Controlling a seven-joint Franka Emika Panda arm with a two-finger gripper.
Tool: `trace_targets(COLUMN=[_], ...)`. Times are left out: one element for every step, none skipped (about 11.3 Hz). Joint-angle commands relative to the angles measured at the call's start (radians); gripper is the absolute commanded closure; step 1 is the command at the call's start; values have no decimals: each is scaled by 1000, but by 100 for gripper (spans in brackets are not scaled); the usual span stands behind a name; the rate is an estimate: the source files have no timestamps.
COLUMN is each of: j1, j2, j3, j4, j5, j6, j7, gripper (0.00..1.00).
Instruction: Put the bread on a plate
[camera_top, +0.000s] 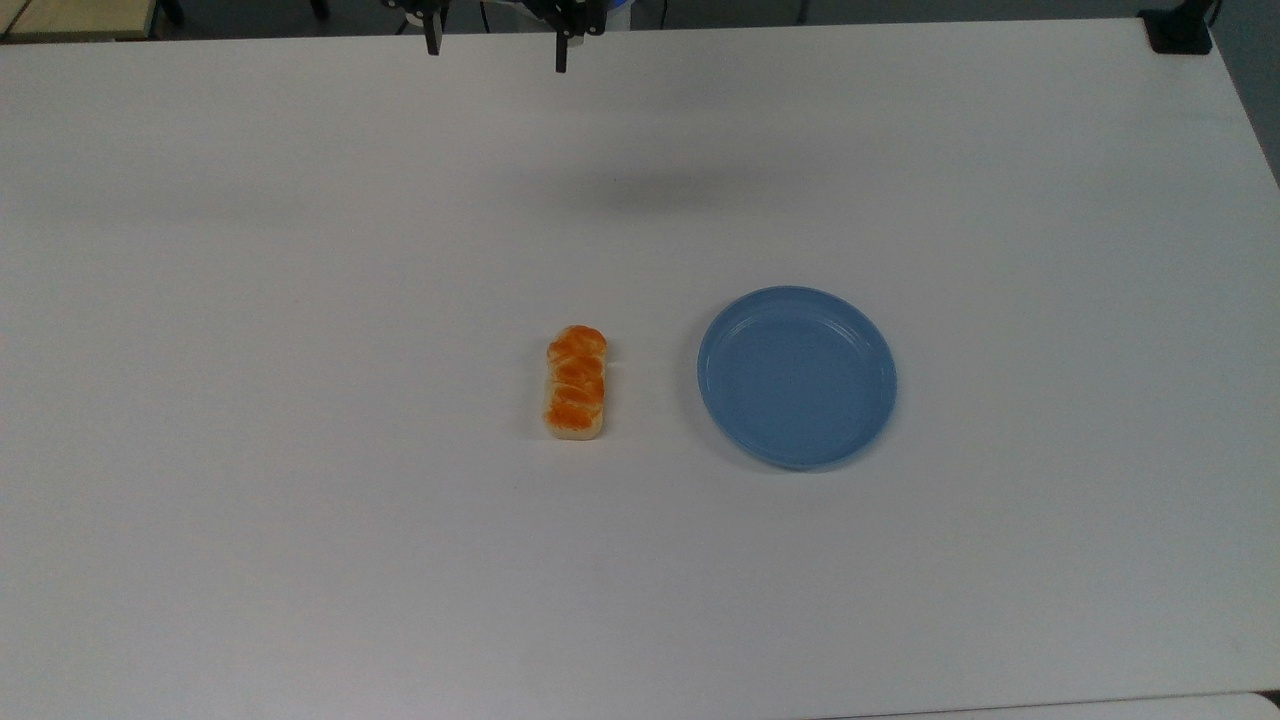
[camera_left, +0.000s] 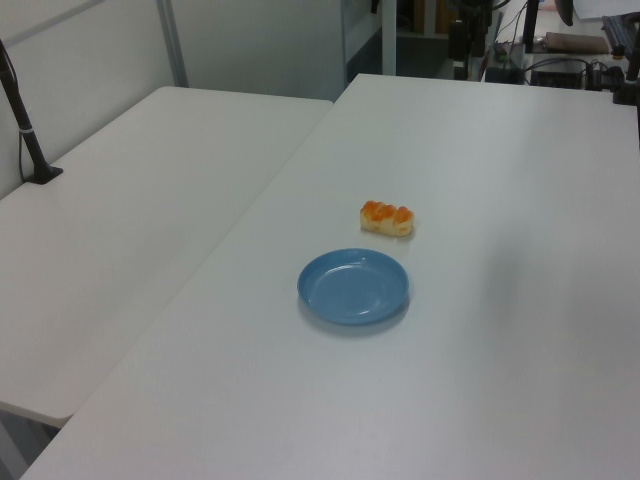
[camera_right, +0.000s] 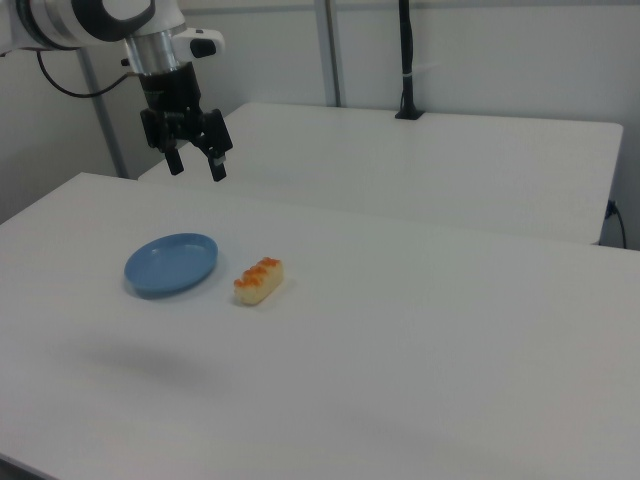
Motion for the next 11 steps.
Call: trace_targets(j1=[-7,-7,-8,-8,-7,-7,-8,-8,-8,-11,-28], j2=[-33,-33,-33,-33,-32,-32,-30,-29,-29,-26,-23], j3=[-7,-7,-7,-7,-7,-7,-7,-7,-7,-9,-9], j4=[-31,-30,-30,-30,-30,-30,-28,-28,-28,-27,-23], j5=[20,18,20,20,20,20,20,20,20,26,38], j6=[-14,-14,-12,-9,-7,-6,-4,-4,-4,-3,-1], j7=[-1,-1,-1,-1,-1,-1,-1,-9,-28,-48,-52], gripper=[0,0,0,0,0,0,0,0,0,0,0])
